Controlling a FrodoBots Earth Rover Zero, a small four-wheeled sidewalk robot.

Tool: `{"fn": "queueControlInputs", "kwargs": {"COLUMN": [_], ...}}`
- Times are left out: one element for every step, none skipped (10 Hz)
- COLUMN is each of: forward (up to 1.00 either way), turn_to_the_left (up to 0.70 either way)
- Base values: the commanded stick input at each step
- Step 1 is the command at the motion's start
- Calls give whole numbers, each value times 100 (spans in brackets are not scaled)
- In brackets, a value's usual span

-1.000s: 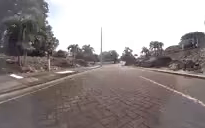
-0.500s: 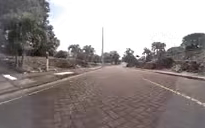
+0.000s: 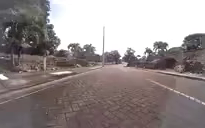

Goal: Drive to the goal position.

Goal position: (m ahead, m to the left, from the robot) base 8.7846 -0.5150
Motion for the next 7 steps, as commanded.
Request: {"fn": "queueControlInputs", "kwargs": {"forward": [70, 70, 70, 70, 70, 70, 70], "turn_to_the_left": [0, 0, 0, 0, 0, 0, 0]}}
